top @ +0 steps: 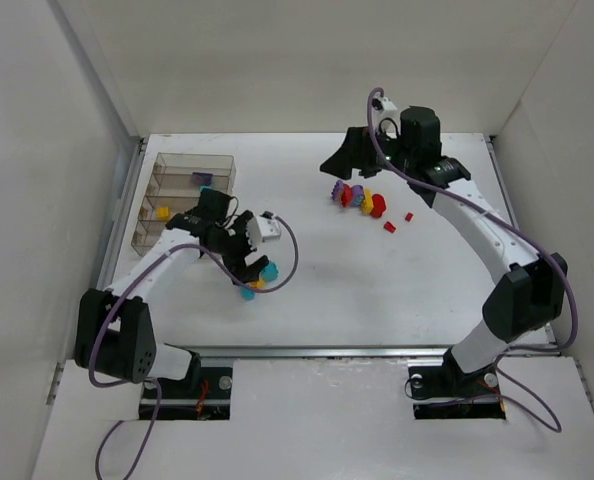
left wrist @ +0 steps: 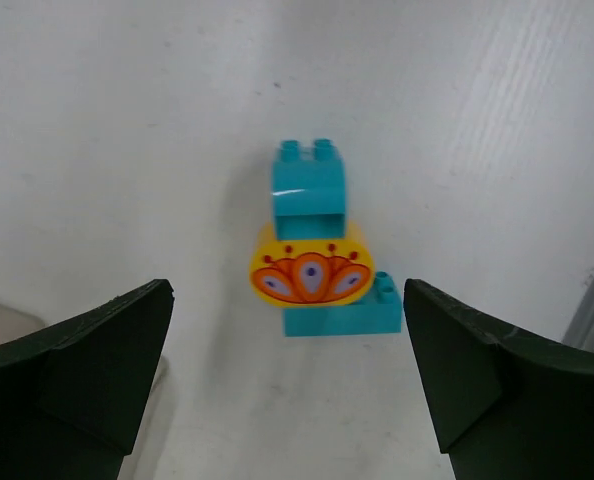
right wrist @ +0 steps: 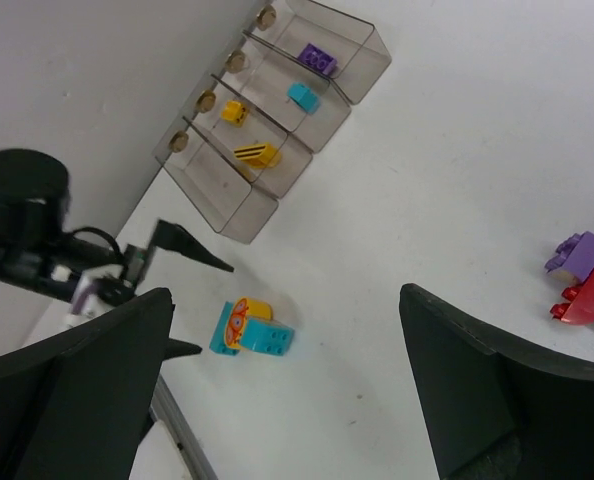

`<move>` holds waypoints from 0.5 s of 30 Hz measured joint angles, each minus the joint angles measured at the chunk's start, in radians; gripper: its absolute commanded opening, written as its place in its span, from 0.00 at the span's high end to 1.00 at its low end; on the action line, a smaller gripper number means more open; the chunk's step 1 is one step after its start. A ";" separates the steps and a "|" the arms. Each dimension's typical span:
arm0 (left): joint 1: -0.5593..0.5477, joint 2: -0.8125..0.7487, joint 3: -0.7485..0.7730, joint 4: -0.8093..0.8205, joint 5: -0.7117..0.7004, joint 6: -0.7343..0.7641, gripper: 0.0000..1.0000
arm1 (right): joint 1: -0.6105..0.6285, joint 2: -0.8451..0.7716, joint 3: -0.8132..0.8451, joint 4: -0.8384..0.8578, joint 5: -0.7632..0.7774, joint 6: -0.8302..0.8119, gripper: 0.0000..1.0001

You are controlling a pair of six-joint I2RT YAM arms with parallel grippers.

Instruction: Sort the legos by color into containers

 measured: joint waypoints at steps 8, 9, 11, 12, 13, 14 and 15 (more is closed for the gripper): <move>-0.134 -0.057 -0.146 0.047 -0.101 -0.008 0.00 | 0.008 -0.092 -0.071 -0.008 0.023 -0.015 0.00; -0.148 -0.064 -0.157 0.066 -0.117 -0.018 0.00 | 0.011 -0.094 -0.074 -0.009 0.027 -0.016 0.00; -0.164 -0.061 -0.169 0.106 -0.148 -0.037 0.00 | 0.013 -0.097 -0.079 -0.012 0.034 -0.019 0.00; -0.165 -0.055 -0.174 0.130 -0.167 -0.048 0.00 | 0.013 -0.098 -0.082 -0.012 0.038 -0.021 0.00; -0.164 -0.045 -0.178 0.155 -0.190 -0.060 0.00 | 0.013 -0.099 -0.084 -0.012 0.041 -0.023 0.00; -0.164 -0.032 -0.180 0.177 -0.211 -0.070 0.00 | 0.013 -0.100 -0.085 -0.014 0.045 -0.024 0.00; -0.163 -0.016 -0.181 0.195 -0.233 -0.080 0.00 | 0.013 -0.100 -0.085 -0.014 0.047 -0.027 0.00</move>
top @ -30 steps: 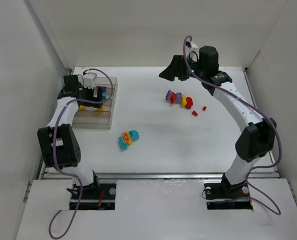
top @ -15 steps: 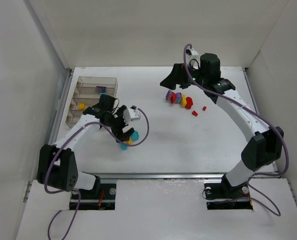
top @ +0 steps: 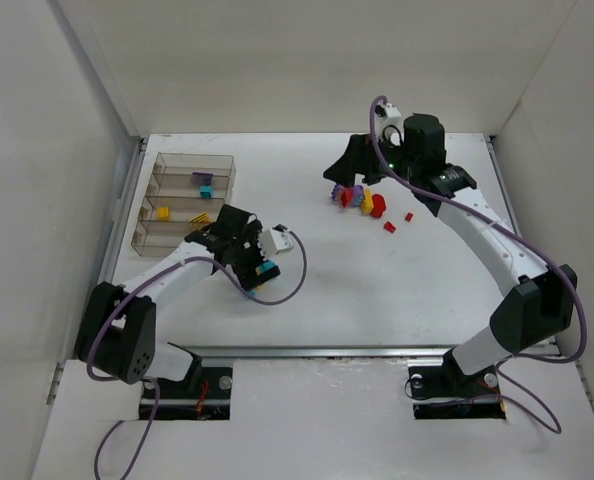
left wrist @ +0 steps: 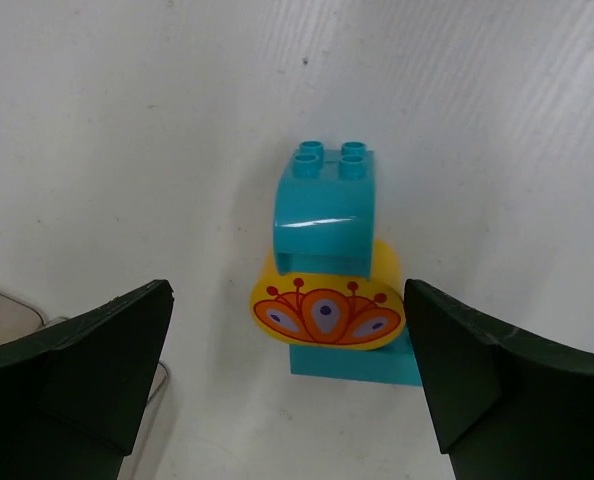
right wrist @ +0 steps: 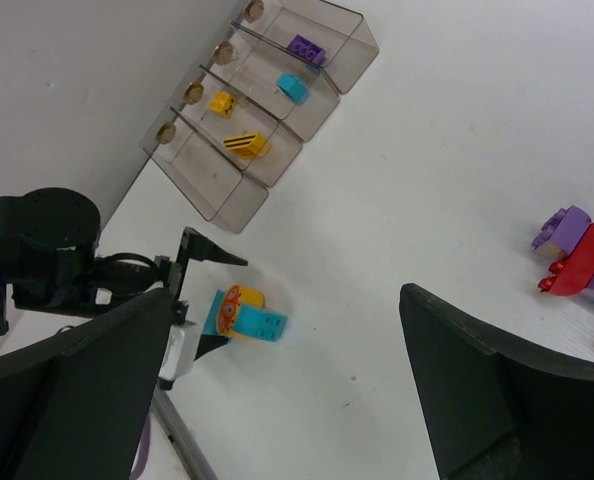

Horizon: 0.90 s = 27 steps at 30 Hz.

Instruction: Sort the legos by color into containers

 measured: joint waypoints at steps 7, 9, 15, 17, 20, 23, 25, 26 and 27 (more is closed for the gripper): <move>0.003 0.056 0.000 0.031 -0.033 -0.018 0.00 | 0.000 0.001 0.002 -0.005 0.005 -0.014 0.00; 0.005 0.056 0.003 0.009 -0.002 -0.015 0.00 | 0.000 0.003 0.003 -0.007 0.005 -0.015 0.00; 0.006 0.056 0.003 -0.014 0.020 -0.008 0.00 | 0.000 0.030 0.028 -0.008 0.005 -0.019 0.00; 0.006 0.059 0.003 -0.014 0.019 0.002 0.02 | 0.000 0.037 0.034 -0.010 0.005 -0.019 0.00; 0.006 0.077 0.003 -0.012 0.014 0.012 0.14 | 0.000 0.046 0.039 -0.011 0.002 -0.019 0.00; 0.007 0.113 0.003 -0.011 0.010 0.023 0.34 | 0.000 0.059 0.051 -0.016 -0.004 -0.020 0.00; 0.010 0.130 0.003 -0.012 0.008 0.030 0.46 | 0.000 0.063 0.058 -0.019 -0.005 -0.019 0.00; 0.012 0.132 0.003 -0.010 0.009 0.032 0.50 | 0.000 0.063 0.060 -0.022 -0.005 -0.021 0.00; 0.013 0.132 0.003 -0.009 0.010 0.035 0.53 | 0.000 0.063 0.063 -0.023 -0.005 -0.023 0.00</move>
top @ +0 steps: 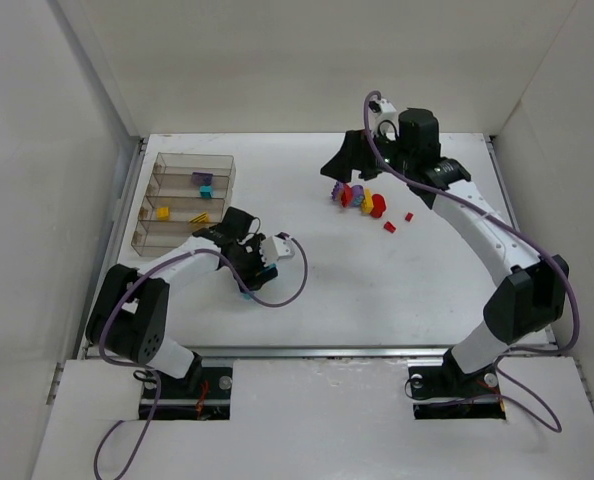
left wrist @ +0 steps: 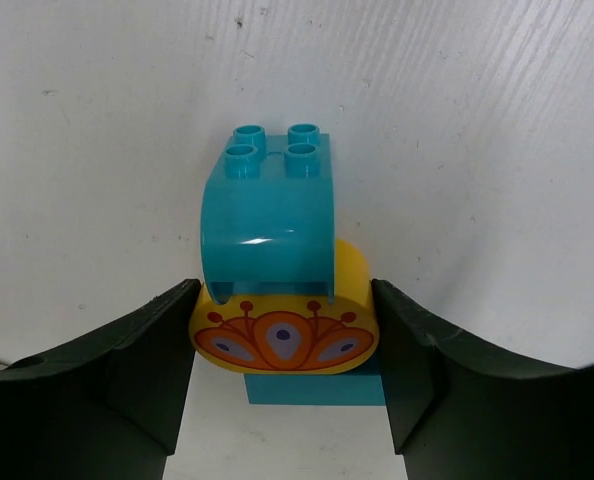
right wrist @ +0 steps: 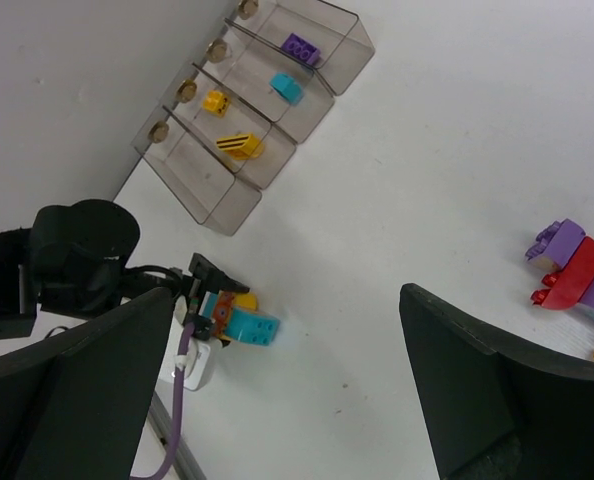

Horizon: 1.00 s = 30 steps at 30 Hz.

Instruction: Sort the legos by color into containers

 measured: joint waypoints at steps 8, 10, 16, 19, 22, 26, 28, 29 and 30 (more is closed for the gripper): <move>0.000 0.002 0.016 -0.033 0.015 -0.002 1.00 | 0.000 0.000 0.008 -0.007 0.000 -0.001 0.00; 0.000 0.002 0.040 -0.054 0.018 -0.010 1.00 | 0.000 0.001 0.015 -0.020 0.003 -0.003 0.00; 0.000 -0.031 0.204 -0.093 0.055 -0.050 1.00 | 0.000 -0.006 0.030 -0.054 0.057 -0.039 0.00; 0.003 -0.093 0.301 -0.095 0.130 -0.052 1.00 | 0.000 -0.031 0.028 -0.058 0.053 -0.086 0.00; 0.005 -0.134 0.414 -0.132 0.263 -0.045 1.00 | 0.000 -0.072 0.026 -0.056 -0.027 -0.148 0.00; 0.005 -0.136 0.528 -0.197 0.466 -0.040 1.00 | 0.006 -0.117 0.026 -0.047 -0.187 -0.212 0.03; 0.005 -0.136 0.537 -0.219 0.533 -0.047 1.00 | 0.014 -0.127 0.026 -0.040 -0.259 -0.233 0.07; 0.005 -0.135 0.537 -0.230 0.556 -0.054 1.00 | 0.019 -0.131 0.026 -0.036 -0.291 -0.242 0.08; 0.005 -0.130 0.538 -0.242 0.573 -0.059 1.00 | 0.029 -0.132 0.026 -0.031 -0.321 -0.249 0.08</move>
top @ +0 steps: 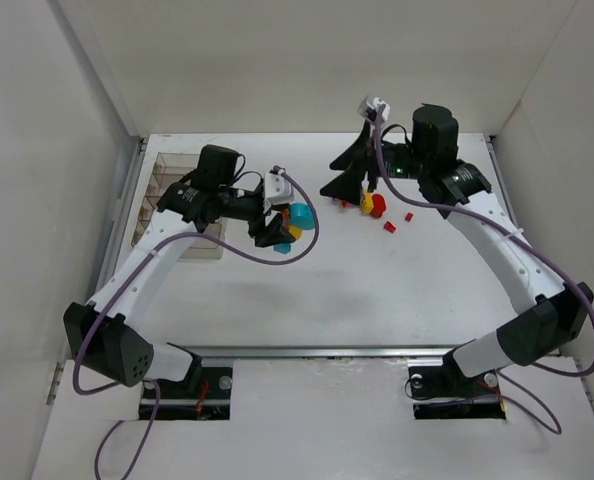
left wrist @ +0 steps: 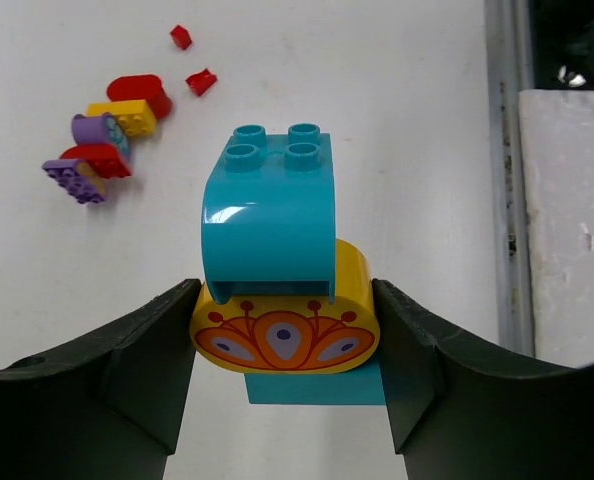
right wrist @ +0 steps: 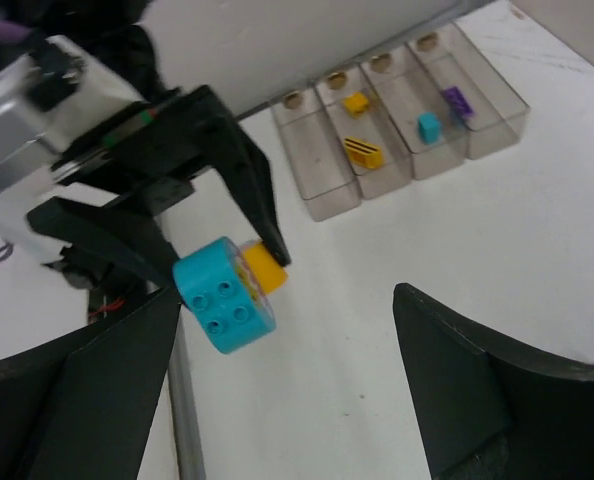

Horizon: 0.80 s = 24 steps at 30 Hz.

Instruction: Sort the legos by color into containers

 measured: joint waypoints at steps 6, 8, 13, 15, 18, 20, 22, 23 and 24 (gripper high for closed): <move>0.010 0.031 0.043 -0.020 0.051 -0.051 1.00 | 0.097 0.006 0.004 -0.013 -0.087 -0.061 0.06; 0.019 0.031 0.059 -0.015 0.068 -0.074 1.00 | 0.137 0.030 0.029 -0.050 -0.097 -0.095 0.05; 0.037 0.031 0.085 -0.006 0.090 -0.104 1.00 | 0.193 0.066 0.051 -0.124 -0.047 -0.164 0.06; 0.039 0.031 0.085 -0.007 0.096 -0.113 1.00 | 0.208 0.079 0.053 -0.149 -0.016 -0.184 0.12; 0.041 0.031 0.085 -0.007 0.103 -0.125 1.00 | 0.217 0.097 0.055 -0.172 0.019 -0.203 0.29; 0.041 0.031 0.085 -0.010 0.107 -0.130 1.00 | 0.217 0.098 0.056 -0.180 0.039 -0.214 0.39; 0.041 0.031 0.085 -0.010 0.110 -0.135 1.00 | 0.214 0.098 0.061 -0.185 0.050 -0.220 0.56; 0.041 0.031 0.085 -0.012 0.113 -0.136 1.00 | 0.213 0.098 0.064 -0.184 0.054 -0.222 0.67; 0.041 0.031 0.085 -0.019 0.125 -0.144 1.00 | 0.212 0.098 0.068 -0.183 0.049 -0.235 0.79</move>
